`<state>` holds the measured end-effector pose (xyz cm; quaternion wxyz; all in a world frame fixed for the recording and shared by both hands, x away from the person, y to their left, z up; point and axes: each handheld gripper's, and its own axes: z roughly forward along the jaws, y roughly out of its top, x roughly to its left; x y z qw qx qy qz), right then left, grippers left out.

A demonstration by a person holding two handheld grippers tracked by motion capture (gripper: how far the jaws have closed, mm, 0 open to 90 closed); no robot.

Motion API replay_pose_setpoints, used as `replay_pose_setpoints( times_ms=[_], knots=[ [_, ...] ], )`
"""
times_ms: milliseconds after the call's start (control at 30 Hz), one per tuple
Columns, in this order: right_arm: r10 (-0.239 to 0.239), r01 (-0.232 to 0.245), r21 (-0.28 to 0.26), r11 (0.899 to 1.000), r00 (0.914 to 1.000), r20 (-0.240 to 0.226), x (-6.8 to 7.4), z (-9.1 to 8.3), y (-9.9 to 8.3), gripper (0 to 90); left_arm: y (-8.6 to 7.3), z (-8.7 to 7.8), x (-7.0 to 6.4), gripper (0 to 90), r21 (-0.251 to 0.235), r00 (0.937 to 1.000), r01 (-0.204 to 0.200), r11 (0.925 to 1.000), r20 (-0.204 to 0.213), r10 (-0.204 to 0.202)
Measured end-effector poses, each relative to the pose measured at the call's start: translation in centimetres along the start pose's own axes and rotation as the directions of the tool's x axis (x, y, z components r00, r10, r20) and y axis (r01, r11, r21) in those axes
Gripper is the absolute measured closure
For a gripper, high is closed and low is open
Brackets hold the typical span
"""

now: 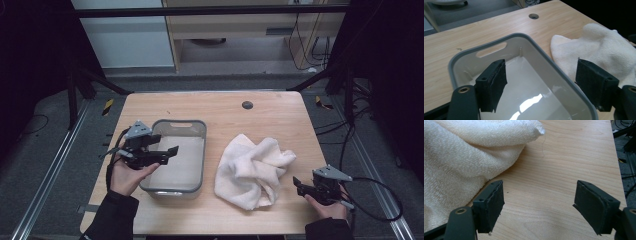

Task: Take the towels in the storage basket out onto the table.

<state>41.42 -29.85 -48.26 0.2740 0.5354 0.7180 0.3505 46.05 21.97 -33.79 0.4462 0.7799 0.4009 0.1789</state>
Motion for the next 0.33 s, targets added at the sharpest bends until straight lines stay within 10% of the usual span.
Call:
replay_pose_setpoints(
  times_ms=[333],
  knots=[
    [0.0,0.0,-0.005,1.0,1.0,-0.008,0.1,-0.2,-0.1,26.3,-4.6,-2.3,4.2,24.3,-0.069,0.9905,0.107,0.9919,-0.079,-0.112]
  ],
)
